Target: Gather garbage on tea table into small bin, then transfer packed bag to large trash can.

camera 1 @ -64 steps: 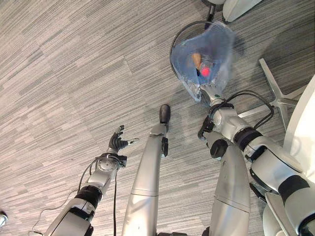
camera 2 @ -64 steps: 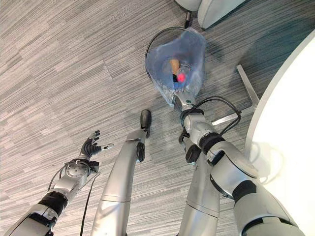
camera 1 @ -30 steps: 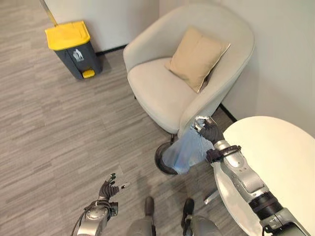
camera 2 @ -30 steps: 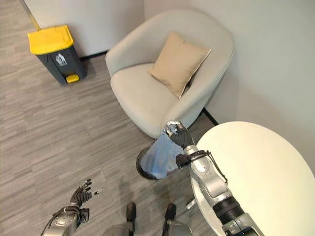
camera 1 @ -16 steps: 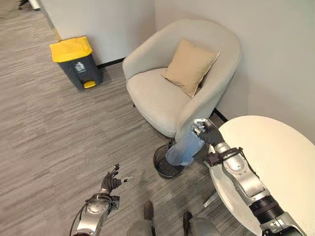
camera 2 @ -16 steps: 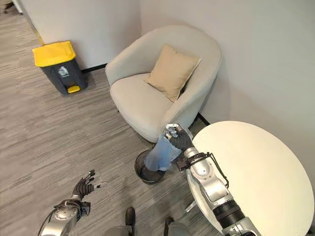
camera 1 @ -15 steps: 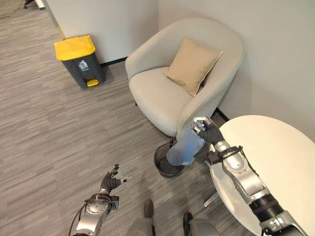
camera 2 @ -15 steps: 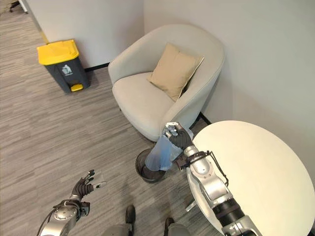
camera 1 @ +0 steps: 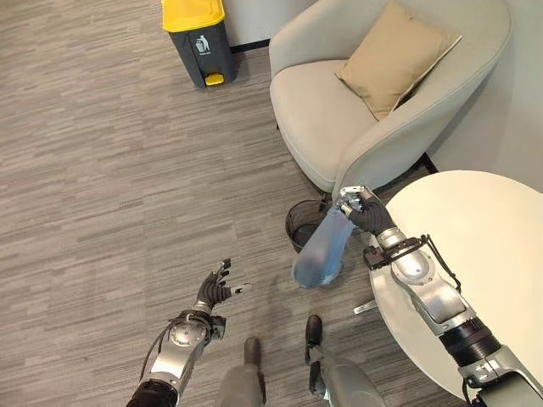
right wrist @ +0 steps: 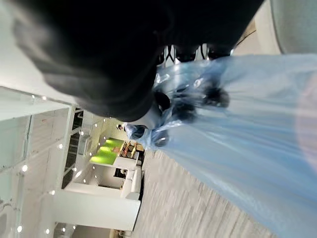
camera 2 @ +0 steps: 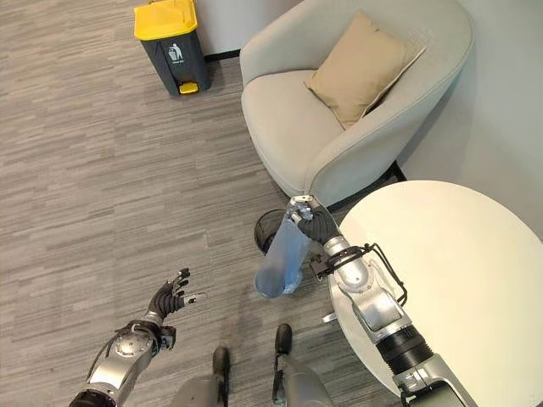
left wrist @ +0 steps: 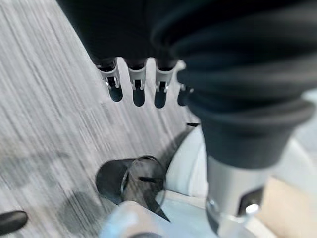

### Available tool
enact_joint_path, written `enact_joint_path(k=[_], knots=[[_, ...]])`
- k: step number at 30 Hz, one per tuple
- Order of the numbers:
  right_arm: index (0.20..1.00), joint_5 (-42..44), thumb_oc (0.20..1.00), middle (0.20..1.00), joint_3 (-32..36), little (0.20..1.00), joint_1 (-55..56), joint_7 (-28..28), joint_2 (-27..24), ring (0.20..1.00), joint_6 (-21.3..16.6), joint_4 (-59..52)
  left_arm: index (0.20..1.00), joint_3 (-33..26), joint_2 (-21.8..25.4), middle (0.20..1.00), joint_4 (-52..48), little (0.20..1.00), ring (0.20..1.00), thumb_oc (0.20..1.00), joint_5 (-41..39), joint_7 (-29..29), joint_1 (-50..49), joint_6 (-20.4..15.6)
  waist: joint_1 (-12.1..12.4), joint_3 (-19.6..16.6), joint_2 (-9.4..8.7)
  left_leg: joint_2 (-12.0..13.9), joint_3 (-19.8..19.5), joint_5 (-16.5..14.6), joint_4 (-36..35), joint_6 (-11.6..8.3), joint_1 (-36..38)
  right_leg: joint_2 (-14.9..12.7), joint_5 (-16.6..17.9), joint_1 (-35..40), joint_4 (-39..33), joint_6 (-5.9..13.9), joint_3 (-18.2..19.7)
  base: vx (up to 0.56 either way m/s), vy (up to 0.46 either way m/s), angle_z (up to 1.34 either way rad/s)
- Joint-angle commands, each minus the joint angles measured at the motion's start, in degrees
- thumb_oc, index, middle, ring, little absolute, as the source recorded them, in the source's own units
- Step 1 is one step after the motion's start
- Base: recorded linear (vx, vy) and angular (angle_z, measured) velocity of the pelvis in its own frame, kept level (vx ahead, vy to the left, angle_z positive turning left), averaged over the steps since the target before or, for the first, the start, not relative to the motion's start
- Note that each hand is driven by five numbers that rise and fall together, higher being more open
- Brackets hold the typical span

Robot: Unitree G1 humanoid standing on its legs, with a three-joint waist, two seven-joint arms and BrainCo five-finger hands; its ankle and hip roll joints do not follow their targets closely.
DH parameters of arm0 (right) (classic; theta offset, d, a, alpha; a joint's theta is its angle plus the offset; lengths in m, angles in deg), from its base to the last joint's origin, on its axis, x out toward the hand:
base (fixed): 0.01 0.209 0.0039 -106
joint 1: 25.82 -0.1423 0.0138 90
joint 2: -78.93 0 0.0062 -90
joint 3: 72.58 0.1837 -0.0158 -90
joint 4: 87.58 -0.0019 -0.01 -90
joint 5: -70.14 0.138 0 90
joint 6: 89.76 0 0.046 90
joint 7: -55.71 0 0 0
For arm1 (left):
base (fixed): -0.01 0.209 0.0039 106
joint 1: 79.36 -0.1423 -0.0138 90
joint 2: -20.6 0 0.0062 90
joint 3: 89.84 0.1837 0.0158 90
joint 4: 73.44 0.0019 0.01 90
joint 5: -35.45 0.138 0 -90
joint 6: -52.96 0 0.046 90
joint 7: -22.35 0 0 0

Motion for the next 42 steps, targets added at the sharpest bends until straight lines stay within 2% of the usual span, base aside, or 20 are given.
enact_joint_path(k=[1, 12, 18, 24, 42], knots=[[0.2, 1.8, 0.2, 0.2, 2.5, 0.2, 0.0, 0.1, 2.4, 0.2, -4.1, -4.9, 1.0, 0.4, 3.8, 1.0, -5.5, 1.0, 1.0, 1.0, 2.2, -0.8, -1.5, -2.9, 0.7, -4.2, -1.63, -1.8, -0.1, -0.5, 1.3, 2.05, -4.0, -2.8, -8.2, 5.9, -0.7, 8.25, 1.1, 0.11, 0.059, 0.64], [0.2, 7.0, 0.2, 0.2, 2.3, 0.2, -1.2, 2.7, 5.0, 0.2, -6.2, -8.3, 1.0, 3.1, 7.3, 1.0, -17.0, 1.0, 1.0, 1.0, 4.8, -2.7, 1.5, -5.9, 1.0, -7.2, -2.26, -3.4, -0.2, -0.4, -5.3, 2.55, 1.8, -3.4, -8.1, 8.9, -0.8, 9.48, 1.3, 0.06, 0.064, 0.1], [0.2, 8.3, 0.2, 0.2, -1.8, 0.2, -5.6, 3.3, 8.6, 0.2, -6.8, -8.1, 1.0, 7.1, 7.8, 1.0, -19.7, 1.0, 1.0, 1.0, 8.5, -0.9, 6.7, -7.0, 0.7, -9.6, -2.81, -3.6, 0.7, -0.8, -7.4, 2.88, 4.9, -3.5, -7.5, 10.3, -1.7, 10.36, 2.4, 0.04, 0.041, -0.1], [0.2, 9.4, 0.2, 0.2, -6.9, 0.2, -11.5, 3.1, 12.9, 0.2, -6.2, -6.7, 1.0, 11.6, 4.6, 1.0, -15.0, 1.0, 1.0, 1.0, 10.2, 0.9, 11.6, -5.5, 0.6, -11.0, -3.35, -3.8, 1.0, -1.1, -7.9, 3.2, 6.5, -3.6, -7.1, 11.7, -2.3, 10.59, 3.0, 0.03, 0.027, -0.11], [0.2, 13.9, 0.2, 0.2, -13.7, 0.2, -20.3, 2.2, 20.3, 0.2, -6.1, -5.1, 1.0, 18.3, -0.8, 1.0, -5.6, 1.0, 1.0, 1.0, 13.8, 2.8, 16.3, -2.8, 1.5, -11.5, -4.98, -3.8, 1.0, -1.3, -7.9, 3.61, 6.8, -3.8, -6.5, 12.2, -2.6, 10.75, 3.2, 0.0, 0.001, 0.0]])
